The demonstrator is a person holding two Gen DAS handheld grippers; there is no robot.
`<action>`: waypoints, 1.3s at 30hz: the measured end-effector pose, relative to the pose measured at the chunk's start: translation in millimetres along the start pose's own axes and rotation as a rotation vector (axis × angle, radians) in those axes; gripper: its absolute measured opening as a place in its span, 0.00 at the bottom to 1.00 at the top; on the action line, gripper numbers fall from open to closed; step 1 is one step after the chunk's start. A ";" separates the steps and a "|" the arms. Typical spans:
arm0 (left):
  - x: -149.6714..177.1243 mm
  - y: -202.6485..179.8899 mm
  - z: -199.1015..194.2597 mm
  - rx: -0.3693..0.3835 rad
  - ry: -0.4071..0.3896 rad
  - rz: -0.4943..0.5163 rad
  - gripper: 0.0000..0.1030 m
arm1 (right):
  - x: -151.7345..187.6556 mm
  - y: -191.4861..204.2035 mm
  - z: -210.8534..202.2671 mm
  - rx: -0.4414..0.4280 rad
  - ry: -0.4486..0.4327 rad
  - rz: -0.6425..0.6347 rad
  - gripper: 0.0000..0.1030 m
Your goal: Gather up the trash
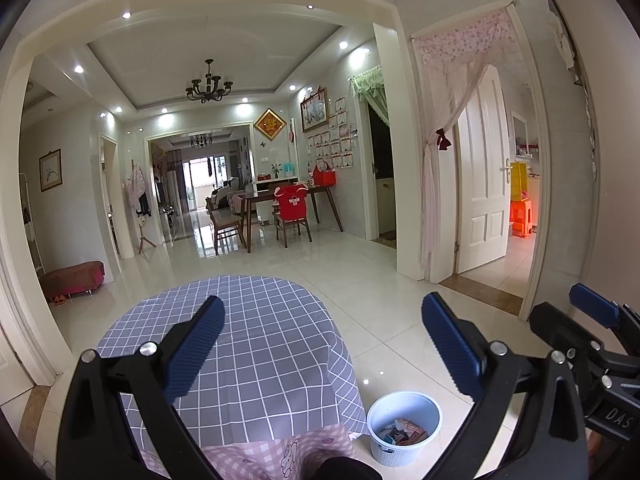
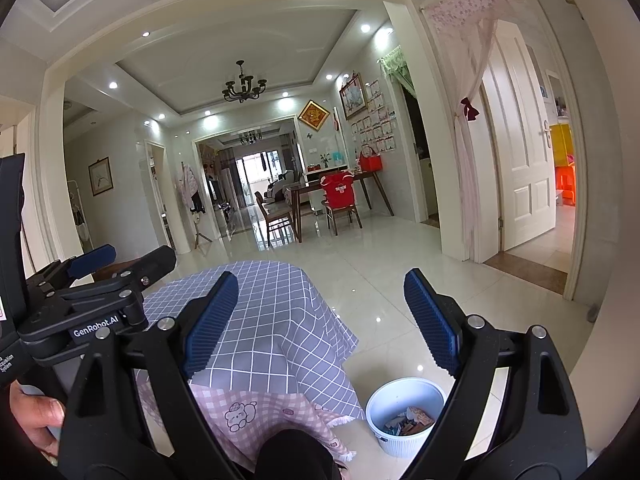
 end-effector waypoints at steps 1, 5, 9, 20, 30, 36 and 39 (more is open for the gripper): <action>-0.5 0.0 -0.4 0.002 0.001 -0.002 0.94 | 0.7 0.3 0.2 -0.001 0.001 0.001 0.81; 0.3 0.0 -0.1 0.004 0.002 -0.002 0.94 | 1.5 0.8 0.2 0.000 0.002 0.001 0.81; 1.4 0.3 0.2 0.004 0.003 -0.003 0.94 | 0.0 0.2 -0.4 0.000 0.002 0.003 0.81; 0.6 0.5 -0.6 0.004 0.003 -0.002 0.94 | 0.3 1.3 -0.8 0.000 0.004 0.005 0.81; 1.5 0.7 0.5 0.002 0.005 -0.003 0.94 | 0.6 1.9 -0.6 -0.001 0.006 0.007 0.82; 1.9 1.3 0.6 0.003 0.005 -0.004 0.94 | -1.4 1.5 -1.8 -0.002 0.005 0.007 0.82; 3.8 0.9 1.1 0.000 0.006 -0.002 0.94 | -1.7 1.8 -2.1 -0.002 0.006 0.008 0.82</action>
Point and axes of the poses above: each gripper's, at about its wrist camera, not at the fingertips, and z roughly the way its jaws point, y to its left, x to its underside, the point moved 2 cm from there along z, roughly the way its jaws point, and after that the axes turned 10 degrees about y, right-handed, at the moved point
